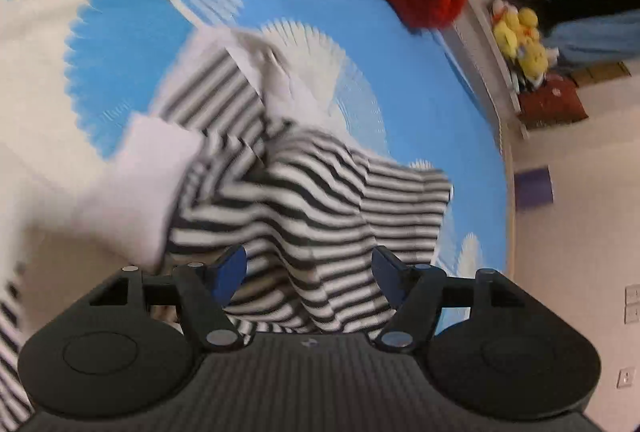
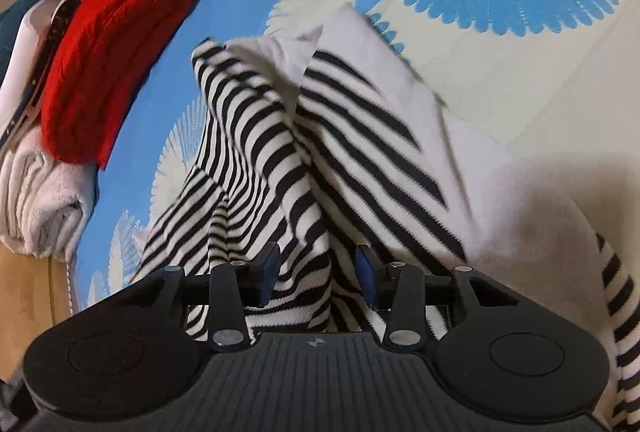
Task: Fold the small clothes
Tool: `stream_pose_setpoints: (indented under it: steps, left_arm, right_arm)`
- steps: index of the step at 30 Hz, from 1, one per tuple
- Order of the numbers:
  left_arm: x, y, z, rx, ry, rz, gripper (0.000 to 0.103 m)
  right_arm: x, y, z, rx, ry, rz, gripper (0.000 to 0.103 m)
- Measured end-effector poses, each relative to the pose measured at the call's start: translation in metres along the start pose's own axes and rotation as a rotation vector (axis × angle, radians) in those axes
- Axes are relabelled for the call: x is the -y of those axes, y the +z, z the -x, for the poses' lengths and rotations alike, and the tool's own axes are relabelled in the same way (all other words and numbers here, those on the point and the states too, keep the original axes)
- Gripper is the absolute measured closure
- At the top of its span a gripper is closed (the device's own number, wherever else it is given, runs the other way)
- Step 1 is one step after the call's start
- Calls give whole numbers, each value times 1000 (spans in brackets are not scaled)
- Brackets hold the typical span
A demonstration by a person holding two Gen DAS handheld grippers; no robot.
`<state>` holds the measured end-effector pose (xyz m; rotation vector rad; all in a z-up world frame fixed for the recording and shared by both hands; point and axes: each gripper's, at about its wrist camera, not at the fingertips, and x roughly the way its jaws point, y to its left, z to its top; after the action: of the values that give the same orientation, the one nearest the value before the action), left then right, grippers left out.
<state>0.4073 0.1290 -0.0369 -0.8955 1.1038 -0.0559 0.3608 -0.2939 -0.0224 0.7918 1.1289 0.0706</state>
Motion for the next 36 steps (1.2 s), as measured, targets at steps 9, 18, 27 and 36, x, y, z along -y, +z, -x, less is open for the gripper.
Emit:
stream_pose_setpoints:
  steps: [9,18,27,36]
  left_arm:
    - [-6,0,-30,61,99,-5,51]
    - [-1,17,10,185,-348,-7,102]
    - [-68,33,1,-54,342,-88,99]
    - [-55,32,17,12,17,8,54]
  right_arm:
    - [-17,-4,21,45,207,82,99]
    - [-13,13,84,249,551,81,101]
    - [-17,-1,34,-163,37,373,96]
    - [-6,25,44,77,87,147,43]
